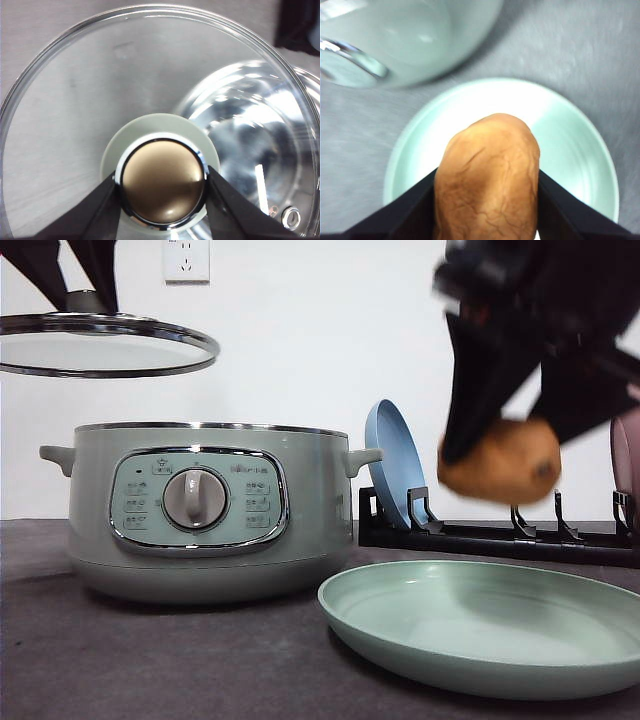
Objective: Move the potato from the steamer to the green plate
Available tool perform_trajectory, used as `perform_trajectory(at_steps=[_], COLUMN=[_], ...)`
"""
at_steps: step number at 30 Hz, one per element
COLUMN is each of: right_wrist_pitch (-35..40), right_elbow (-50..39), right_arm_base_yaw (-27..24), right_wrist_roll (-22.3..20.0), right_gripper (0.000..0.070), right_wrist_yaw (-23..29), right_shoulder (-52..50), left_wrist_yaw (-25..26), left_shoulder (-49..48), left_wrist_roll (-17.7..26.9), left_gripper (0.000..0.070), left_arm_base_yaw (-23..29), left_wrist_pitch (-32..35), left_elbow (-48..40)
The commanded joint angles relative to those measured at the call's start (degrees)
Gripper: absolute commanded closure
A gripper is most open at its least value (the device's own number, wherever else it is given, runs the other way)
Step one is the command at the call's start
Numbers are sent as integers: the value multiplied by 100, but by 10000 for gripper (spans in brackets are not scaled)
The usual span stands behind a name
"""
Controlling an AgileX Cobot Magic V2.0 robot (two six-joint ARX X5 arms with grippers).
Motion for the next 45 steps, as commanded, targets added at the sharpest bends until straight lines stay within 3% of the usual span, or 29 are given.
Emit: perform_trajectory(at_steps=[1,5,17,22,30,38,45], right_wrist_pitch=[262,682,1449,1403,1362,1301,887], right_elbow=[-146,-520,-899,-899,-871,-678,-273], right_arm_base_yaw=[70,75,75,75,57,-42,-230], right_wrist_roll=[268,336,440,442,440,411,134], right_gripper=[490,490,479,304,105,86,86], right_wrist_yaw=[115,234,287,272,273,278,435], right_shoulder=[72,135,856,878,853,467,-86], left_wrist_yaw=[69,292,308,306,306,261,254], left_shoulder=[-109,-109,-109,-109,-108,-54,168], left_wrist_roll=[-13,-13,-11,-9,-8,35,43], left_gripper=[700,700,700,700,700,700,700], left_arm_base_yaw=[-95,-322,-988,-1142,-1363,-1569,-1597], left_wrist_pitch=[142,137,107,67,65,98,178], left_elbow=[258,258,258,258,258,256,251])
